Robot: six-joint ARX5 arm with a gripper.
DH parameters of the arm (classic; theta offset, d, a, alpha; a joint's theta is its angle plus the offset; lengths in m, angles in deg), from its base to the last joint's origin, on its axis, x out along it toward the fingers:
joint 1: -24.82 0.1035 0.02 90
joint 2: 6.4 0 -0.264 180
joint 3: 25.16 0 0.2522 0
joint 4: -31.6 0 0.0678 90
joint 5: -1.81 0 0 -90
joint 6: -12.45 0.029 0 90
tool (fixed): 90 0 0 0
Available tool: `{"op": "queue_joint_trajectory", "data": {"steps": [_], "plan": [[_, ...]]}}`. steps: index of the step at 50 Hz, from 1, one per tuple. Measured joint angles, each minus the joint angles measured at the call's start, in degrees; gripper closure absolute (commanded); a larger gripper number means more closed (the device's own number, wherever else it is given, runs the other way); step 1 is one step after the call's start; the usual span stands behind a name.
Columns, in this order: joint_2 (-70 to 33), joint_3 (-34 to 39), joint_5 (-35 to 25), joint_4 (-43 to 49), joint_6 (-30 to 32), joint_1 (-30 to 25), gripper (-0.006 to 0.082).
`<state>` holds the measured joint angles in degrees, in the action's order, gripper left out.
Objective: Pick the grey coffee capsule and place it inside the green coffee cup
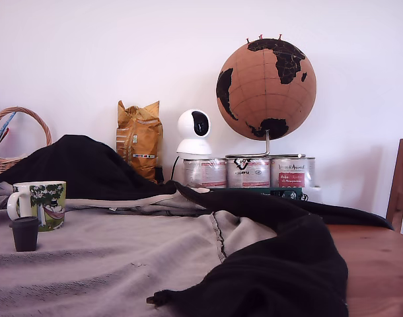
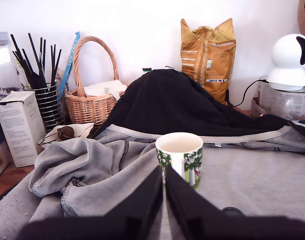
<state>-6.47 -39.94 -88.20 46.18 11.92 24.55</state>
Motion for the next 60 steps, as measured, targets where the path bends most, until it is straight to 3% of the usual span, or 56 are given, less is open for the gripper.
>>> {"op": "queue_joint_trajectory", "data": {"steps": [5,10,27,39,44,56,60], "plan": [[0.3,0.2,-3.9,2.3,-5.4,1.9,0.0785],[0.3,0.7,-4.4,2.8,-7.1,2.3,0.0786],[0.3,0.7,-10.5,-8.5,-15.6,2.1,0.078],[-0.6,0.7,-14.7,-9.0,-17.2,-1.3,0.0772],[-3.9,0.7,-15.3,-9.8,-17.2,-3.5,0.0671],[-14.1,0.7,-14.8,-11.0,-13.4,-7.0,0.02],[-18.5,0.7,-14.6,-12.9,-11.1,-7.6,0.0173]]}}
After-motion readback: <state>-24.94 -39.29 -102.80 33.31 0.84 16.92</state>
